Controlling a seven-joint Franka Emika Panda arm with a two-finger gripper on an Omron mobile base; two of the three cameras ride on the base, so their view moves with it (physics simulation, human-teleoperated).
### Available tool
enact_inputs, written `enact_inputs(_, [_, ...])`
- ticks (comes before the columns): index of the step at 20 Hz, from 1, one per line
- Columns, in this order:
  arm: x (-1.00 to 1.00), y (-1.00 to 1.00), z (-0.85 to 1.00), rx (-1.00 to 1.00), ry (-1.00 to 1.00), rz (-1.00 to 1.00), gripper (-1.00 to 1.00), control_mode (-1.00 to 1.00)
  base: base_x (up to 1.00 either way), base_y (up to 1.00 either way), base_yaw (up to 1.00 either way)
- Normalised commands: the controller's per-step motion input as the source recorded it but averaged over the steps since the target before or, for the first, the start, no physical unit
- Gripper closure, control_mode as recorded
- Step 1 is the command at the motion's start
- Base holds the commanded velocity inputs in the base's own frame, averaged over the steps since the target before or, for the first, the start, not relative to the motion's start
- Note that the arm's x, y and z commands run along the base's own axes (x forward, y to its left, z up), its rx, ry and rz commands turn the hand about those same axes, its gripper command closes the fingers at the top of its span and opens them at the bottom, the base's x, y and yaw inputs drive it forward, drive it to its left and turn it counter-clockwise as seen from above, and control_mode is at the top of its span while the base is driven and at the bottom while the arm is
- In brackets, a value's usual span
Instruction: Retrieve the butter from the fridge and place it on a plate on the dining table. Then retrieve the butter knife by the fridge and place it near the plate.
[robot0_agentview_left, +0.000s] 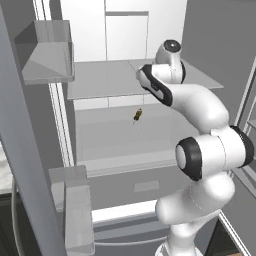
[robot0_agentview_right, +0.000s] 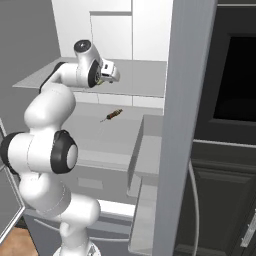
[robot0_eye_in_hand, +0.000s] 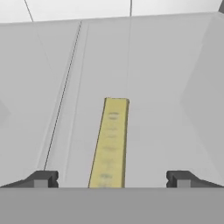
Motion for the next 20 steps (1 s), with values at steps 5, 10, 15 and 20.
enact_inputs(5, [-0.02,0.03,-0.31,0.0,0.06,0.0,1.0,-1.0,0.0,0.0,0.0])
enact_inputs(10, [-0.55,0.13,-0.06,0.0,0.01,0.04,1.0,-1.0,0.0,0.0,0.0])
enact_inputs(15, [-0.94,0.09,0.19,0.0,-0.11,0.0,1.0,-1.0,0.0,0.0,0.0])
enact_inputs(20, [-1.0,0.0,0.18,0.0,-0.02,0.0,1.0,-1.0,0.0,0.0,0.0])
